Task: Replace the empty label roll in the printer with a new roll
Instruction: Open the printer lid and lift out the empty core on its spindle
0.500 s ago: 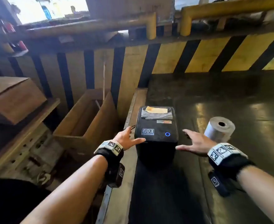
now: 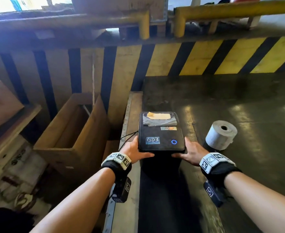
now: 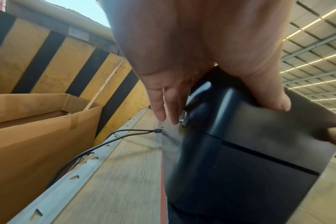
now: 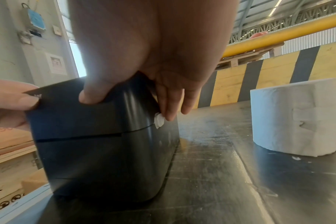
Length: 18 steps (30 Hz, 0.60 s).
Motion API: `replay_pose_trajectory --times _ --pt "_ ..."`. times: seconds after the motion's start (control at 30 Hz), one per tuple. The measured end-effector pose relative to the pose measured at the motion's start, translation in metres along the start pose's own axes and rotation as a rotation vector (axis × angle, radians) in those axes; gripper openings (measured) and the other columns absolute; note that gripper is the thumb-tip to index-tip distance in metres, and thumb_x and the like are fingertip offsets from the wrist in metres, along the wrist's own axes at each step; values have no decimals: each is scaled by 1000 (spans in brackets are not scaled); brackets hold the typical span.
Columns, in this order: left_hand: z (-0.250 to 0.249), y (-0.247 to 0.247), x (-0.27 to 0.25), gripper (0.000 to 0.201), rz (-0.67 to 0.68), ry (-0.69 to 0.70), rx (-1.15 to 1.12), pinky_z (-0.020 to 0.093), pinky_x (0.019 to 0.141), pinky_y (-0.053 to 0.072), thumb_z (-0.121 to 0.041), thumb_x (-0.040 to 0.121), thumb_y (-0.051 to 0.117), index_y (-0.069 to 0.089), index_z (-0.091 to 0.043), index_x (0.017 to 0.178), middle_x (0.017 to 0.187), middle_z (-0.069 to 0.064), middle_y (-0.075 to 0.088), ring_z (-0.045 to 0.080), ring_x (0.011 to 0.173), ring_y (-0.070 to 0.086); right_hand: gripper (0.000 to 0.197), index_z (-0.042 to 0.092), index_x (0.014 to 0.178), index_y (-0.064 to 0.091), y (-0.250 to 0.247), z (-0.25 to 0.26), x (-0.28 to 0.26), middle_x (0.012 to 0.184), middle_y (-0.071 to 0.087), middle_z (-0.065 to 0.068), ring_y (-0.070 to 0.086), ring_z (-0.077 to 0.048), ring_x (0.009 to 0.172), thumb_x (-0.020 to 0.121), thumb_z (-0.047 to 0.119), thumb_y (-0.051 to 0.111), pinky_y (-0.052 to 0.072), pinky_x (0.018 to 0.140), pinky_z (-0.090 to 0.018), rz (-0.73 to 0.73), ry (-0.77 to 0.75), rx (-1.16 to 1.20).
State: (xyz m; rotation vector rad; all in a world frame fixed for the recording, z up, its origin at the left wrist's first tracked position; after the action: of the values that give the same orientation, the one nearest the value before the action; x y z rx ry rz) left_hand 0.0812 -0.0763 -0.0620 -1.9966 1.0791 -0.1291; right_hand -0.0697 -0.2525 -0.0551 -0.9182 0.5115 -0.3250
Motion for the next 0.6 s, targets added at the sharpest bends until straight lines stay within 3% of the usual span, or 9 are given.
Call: replay_pose_trajectory --times 0.1,0.23,0.37,0.53,0.6 --pt "1 0 2 95 -8 20 31 37 102 47 -58 63 75 30 -24 140 133 4 59 22 117 58 91 7 125 37 -1 2 -1 116 64 -17 61 -30 108 63 69 65 47 93 -38 -5 -7 -22" --pt "0 -1 3 97 -8 51 47 37 100 49 -63 61 73 30 -24 138 133 3 59 21 116 59 94 10 124 37 -3 3 -2 118 63 -17 60 -30 109 60 74 61 47 92 -38 -2 -19 -38" --pt "2 -1 3 99 -1 56 39 39 100 49 -71 57 69 30 -25 136 133 4 59 22 116 59 88 8 125 34 -3 4 -5 115 62 -19 60 -31 105 68 67 62 46 86 -35 19 -10 -60" --pt "-3 -5 2 94 -12 85 -14 36 100 49 -61 65 72 28 -26 140 137 2 55 22 120 57 87 9 125 36 -9 5 -2 111 64 -18 61 -30 99 67 68 63 48 86 -38 18 -18 -51" --pt "-9 -15 2 91 -60 94 -23 35 98 50 -66 65 69 31 -29 139 134 1 58 21 119 58 86 10 124 39 -17 8 -1 105 65 -17 62 -29 94 67 70 61 49 84 -39 3 -24 -34"
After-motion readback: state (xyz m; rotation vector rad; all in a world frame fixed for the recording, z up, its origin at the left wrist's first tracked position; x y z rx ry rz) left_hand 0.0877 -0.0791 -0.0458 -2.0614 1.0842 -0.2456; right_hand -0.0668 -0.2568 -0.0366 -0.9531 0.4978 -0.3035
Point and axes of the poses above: each hand's wrist, its own x-axis towards the middle knuckle, its own y-axis out of the palm, z = x × y, the point moved 9 cm from there along x, towards the middle knuckle
